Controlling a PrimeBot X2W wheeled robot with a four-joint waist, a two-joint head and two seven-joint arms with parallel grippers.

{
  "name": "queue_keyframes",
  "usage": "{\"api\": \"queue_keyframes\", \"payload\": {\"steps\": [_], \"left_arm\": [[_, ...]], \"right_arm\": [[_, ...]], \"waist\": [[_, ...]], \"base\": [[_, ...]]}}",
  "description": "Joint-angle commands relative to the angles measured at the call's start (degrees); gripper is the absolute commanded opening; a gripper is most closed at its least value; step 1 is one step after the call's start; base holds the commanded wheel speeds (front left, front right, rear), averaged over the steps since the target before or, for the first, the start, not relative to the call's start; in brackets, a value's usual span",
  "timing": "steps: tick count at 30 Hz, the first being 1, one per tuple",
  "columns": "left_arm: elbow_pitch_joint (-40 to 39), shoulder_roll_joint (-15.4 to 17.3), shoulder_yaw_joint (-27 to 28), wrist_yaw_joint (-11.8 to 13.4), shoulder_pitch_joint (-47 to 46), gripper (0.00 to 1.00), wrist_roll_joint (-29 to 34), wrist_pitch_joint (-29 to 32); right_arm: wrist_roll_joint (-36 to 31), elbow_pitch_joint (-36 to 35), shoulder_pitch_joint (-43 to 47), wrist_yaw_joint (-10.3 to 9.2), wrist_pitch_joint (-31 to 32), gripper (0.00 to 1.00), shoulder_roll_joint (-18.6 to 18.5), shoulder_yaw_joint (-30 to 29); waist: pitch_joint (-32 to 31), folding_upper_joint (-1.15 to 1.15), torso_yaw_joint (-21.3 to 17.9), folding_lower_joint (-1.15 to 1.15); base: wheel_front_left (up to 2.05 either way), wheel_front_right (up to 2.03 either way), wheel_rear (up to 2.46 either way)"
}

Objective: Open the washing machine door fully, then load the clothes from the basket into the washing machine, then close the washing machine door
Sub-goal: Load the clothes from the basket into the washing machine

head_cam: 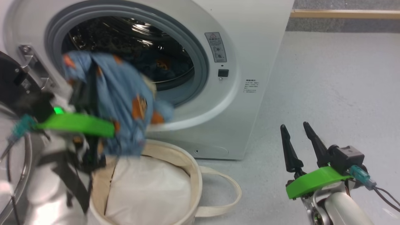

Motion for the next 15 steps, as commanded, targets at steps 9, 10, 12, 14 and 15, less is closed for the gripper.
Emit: {"api": "queue_keyframes", "payload": {"steps": [9,10,12,14,15], "left_arm": [[7.2,0.26,4.95,0.11,-10.89,0.0,3.34,-0.69],[8.79,0.21,5.19,0.04,-11.66,0.0,3.49,-0.69],[11.72,0.2,5.79,-0.08,-13.41,0.0,3.76,-0.69],[14.65,0.47,6.16,-0.17,-15.42,0.0,4.38,-0.69],[16.04,0.63,6.18,-0.21,-16.57,0.0,4.74,-0.69]], "right_arm": [[-0.67,-2.51,-2.59,0.42,-0.71,1.0,-1.84,1.28],[-0.84,-2.71,-2.89,0.42,-0.71,1.0,-2.01,1.18],[-1.24,-3.18,-3.54,0.42,-0.71,1.0,-2.31,0.92],[-1.69,-3.81,-4.26,0.42,-0.71,1.0,-2.39,0.56],[-1.9,-4.19,-4.58,0.42,-0.71,1.0,-2.35,0.32]], "waist": [[6.72,0.0,-2.67,0.0],[7.81,0.0,-3.03,0.0],[10.1,0.0,-3.75,0.0],[12.47,0.0,-4.63,0.0],[13.7,0.0,-5.12,0.0]], "base": [[0.0,0.0,0.0],[0.0,0.0,0.0],[0.0,0.0,0.0],[0.0,0.0,0.0],[0.0,0.0,0.0]]}}
